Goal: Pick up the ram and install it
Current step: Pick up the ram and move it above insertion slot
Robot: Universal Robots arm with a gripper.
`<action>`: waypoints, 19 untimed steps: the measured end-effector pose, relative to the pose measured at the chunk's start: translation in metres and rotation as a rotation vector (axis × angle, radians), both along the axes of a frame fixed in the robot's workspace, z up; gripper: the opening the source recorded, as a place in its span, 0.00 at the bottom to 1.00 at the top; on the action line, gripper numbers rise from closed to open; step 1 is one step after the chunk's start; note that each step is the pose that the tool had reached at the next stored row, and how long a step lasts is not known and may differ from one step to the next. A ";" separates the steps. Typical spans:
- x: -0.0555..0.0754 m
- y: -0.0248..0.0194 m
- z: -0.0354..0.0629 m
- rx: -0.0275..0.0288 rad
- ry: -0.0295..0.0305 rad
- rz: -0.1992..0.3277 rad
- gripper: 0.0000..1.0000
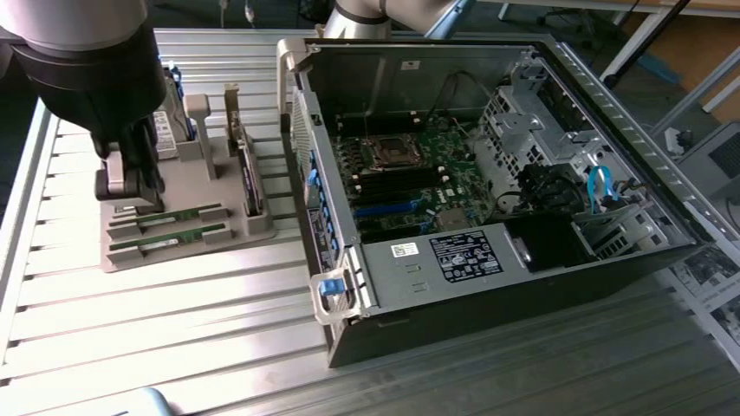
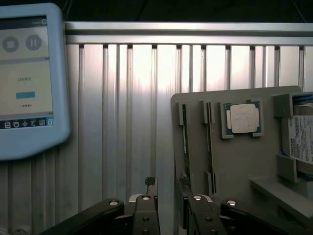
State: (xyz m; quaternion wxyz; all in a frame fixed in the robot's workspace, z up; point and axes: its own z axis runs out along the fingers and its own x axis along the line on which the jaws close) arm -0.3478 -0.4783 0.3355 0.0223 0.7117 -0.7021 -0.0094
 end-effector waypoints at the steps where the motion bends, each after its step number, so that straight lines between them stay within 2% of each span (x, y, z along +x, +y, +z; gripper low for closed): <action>1: 0.000 0.0000 -0.0007 -0.0017 0.0000 0.000 0.30; 19: 0.000 0.0001 -0.0067 -0.0196 0.0000 0.000 0.30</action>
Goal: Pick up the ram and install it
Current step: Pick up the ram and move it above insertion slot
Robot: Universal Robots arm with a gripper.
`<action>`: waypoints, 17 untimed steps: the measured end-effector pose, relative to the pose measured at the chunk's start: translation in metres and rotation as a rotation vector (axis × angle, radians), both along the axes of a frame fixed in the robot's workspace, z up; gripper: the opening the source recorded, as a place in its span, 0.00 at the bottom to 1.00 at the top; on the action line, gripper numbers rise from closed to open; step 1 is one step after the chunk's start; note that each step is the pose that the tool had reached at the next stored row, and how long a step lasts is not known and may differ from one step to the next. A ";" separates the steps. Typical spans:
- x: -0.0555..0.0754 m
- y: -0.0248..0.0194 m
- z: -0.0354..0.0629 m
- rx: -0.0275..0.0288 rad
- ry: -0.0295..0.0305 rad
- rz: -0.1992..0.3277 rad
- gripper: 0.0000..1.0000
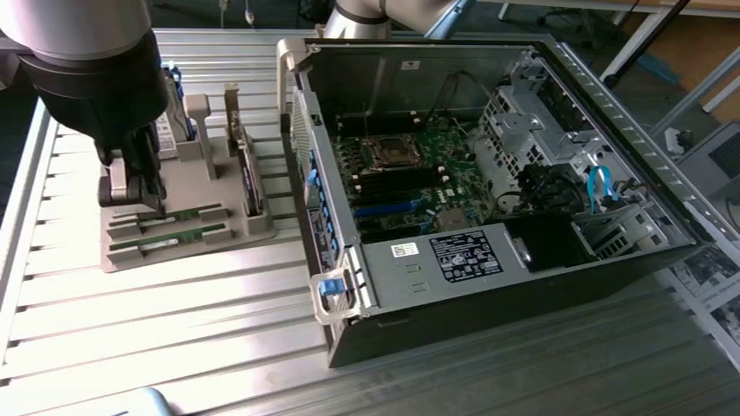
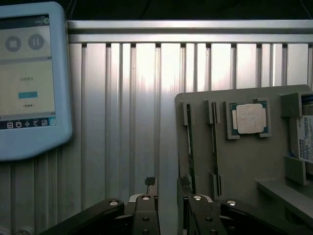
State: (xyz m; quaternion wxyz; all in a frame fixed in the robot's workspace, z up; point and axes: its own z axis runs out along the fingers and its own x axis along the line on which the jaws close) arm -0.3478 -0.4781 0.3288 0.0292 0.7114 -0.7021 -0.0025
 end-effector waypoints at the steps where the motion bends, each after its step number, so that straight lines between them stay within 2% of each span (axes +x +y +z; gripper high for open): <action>1: 0.000 0.0000 -0.0002 -0.0008 0.0000 0.000 0.30; 17: 0.000 0.0002 -0.0060 -0.0135 0.0000 0.000 0.30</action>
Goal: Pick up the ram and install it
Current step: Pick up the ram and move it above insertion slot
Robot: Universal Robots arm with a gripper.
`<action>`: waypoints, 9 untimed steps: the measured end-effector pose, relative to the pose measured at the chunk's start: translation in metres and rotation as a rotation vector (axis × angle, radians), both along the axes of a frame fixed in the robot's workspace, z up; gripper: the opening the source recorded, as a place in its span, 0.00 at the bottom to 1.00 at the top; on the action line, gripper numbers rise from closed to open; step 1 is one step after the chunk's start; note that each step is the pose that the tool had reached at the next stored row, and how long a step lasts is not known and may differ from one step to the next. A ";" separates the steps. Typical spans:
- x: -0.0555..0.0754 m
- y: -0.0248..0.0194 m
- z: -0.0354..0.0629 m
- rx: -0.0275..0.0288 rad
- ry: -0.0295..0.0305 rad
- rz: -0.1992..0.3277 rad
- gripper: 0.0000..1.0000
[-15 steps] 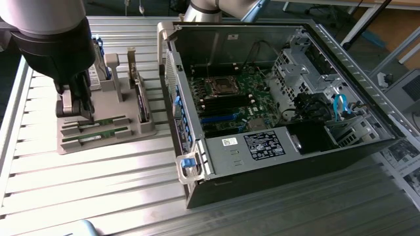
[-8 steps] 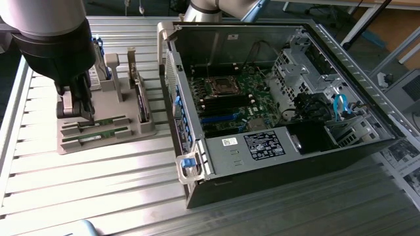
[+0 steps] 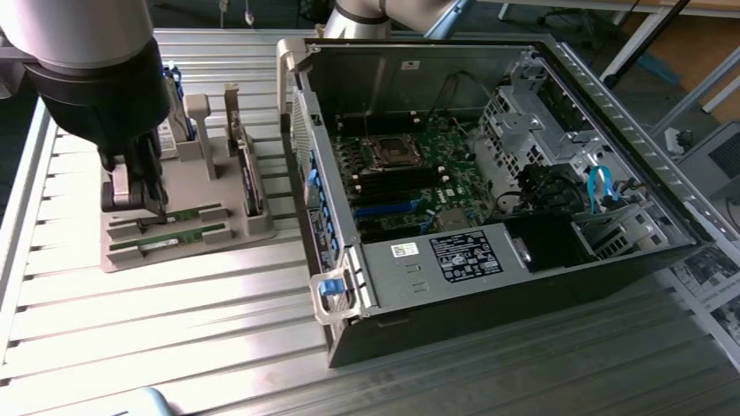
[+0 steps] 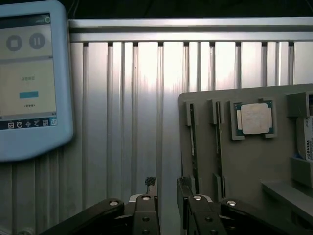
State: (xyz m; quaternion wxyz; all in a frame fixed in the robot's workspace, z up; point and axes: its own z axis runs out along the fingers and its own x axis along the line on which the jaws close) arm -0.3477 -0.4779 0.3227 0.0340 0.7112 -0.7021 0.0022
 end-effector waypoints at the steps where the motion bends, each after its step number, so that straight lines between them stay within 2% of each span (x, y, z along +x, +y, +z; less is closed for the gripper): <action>1: 0.000 0.0000 -0.0003 -0.0007 0.0000 0.000 0.30; 9: 0.000 0.0001 -0.0029 -0.0079 0.0000 0.000 0.30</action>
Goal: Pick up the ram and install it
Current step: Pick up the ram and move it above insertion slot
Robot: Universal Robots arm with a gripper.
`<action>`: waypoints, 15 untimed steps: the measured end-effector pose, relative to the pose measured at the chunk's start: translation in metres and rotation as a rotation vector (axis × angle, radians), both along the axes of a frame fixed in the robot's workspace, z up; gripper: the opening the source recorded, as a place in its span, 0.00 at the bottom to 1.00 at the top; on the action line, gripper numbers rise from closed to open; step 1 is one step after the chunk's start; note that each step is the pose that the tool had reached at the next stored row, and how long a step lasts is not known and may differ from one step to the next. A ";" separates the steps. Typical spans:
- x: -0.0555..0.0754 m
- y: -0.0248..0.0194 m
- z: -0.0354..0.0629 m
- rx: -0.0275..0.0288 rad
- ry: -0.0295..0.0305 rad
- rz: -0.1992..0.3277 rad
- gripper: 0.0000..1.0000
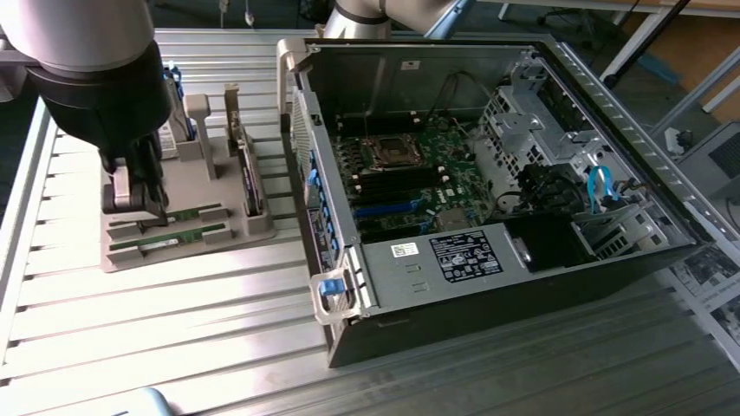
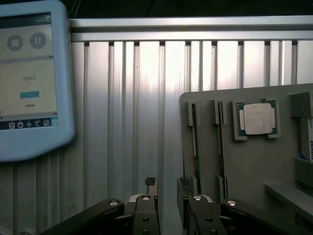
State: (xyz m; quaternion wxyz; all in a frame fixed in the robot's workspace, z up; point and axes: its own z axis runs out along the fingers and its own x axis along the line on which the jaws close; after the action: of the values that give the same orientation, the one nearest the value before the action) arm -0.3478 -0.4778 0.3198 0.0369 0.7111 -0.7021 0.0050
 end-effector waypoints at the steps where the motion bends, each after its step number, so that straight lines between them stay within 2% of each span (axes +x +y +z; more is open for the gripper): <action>1: 0.000 0.0000 -0.0002 -0.0008 0.0000 0.000 0.30; 15: 0.000 0.0000 -0.0039 -0.0142 -0.0001 0.000 0.30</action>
State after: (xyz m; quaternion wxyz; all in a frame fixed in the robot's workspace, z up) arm -0.3478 -0.4778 0.3159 0.0419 0.7108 -0.7021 0.0100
